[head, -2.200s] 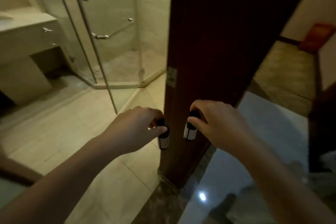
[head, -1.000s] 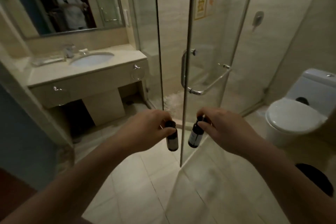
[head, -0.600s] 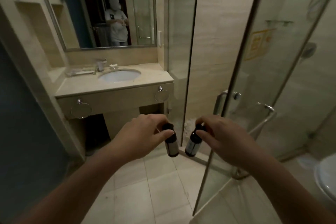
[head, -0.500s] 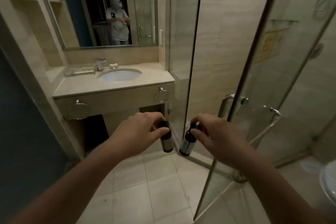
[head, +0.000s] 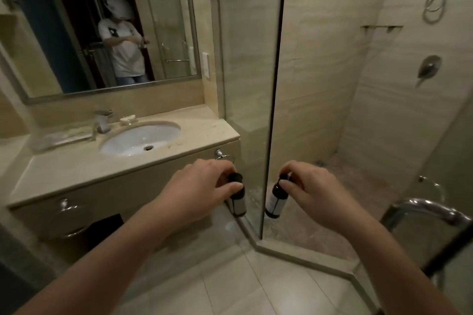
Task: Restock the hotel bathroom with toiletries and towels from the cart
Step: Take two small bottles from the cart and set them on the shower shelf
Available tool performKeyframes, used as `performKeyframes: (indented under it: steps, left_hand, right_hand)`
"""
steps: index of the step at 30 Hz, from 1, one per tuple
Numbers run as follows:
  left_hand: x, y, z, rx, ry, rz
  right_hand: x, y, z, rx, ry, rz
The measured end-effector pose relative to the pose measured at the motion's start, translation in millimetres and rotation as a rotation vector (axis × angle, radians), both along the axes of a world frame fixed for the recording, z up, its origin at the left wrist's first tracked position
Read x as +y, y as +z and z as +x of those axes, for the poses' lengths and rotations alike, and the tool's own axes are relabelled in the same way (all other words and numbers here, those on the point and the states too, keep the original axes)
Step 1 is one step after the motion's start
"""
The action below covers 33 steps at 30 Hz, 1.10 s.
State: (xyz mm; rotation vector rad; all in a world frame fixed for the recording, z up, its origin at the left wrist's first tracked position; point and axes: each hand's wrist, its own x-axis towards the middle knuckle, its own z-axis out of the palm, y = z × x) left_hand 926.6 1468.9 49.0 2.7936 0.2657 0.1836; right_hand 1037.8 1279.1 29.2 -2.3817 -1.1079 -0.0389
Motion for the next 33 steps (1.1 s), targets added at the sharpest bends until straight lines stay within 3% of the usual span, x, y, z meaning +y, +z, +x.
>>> performKeyframes:
  steps: [8,16,22,33]
  left_hand:
    - [62.8,-3.8,101.0,-0.113,-0.098,-0.199]
    - [64.6,-5.9,232.6,-0.240,-0.153,-0.233]
    - [53.4,-14.0,322.7,-0.200,-0.229,-0.209]
    - [32.1,-31.6,476.2,-0.075,-0.439,-0.151]
  right_hand:
    - [38.2,14.5,91.3,-0.006,-0.140,0.038]
    - [40.4,-2.5,202.5,0.011,-0.303,0.135]
    - [41.5,-13.7,272.8,0.025,-0.413,0.182]
    - [26.9,-28.3,375.2,0.028,-0.717,0.076]
